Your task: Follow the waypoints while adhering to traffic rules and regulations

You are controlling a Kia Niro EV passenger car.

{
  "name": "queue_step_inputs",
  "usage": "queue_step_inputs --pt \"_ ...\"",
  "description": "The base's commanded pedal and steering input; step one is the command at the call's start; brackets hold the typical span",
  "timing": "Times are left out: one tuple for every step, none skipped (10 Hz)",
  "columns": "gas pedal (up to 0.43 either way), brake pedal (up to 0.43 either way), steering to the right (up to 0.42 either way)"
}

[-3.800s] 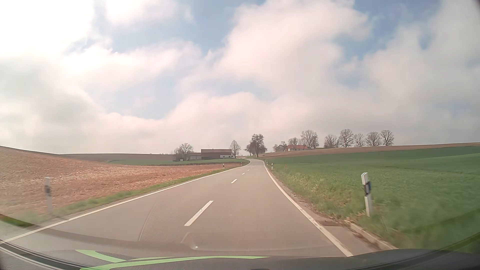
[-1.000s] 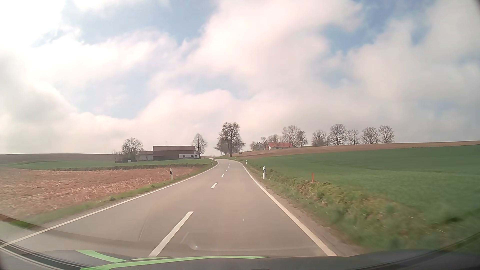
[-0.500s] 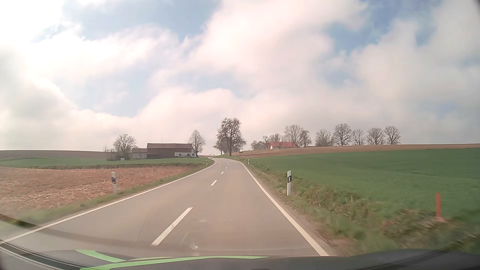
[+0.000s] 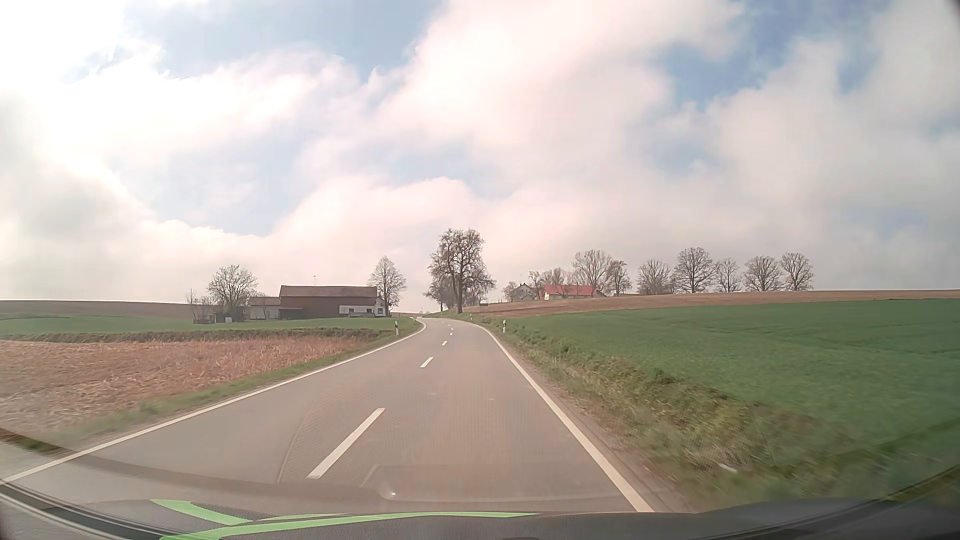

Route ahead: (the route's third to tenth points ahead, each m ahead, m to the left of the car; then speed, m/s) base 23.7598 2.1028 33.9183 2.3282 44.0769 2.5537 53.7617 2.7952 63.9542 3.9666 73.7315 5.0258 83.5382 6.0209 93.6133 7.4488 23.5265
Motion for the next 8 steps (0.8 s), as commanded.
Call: queue_step_inputs --pt "0.378 0.000 -0.001" --pt "0.378 0.000 -0.001" --pt "0.378 0.000 -0.001" --pt "0.378 0.000 -0.001" --pt "0.378 0.000 -0.001" --pt "0.378 0.000 -0.001" --pt "0.378 0.000 -0.001" --pt "0.378 0.000 -0.001"
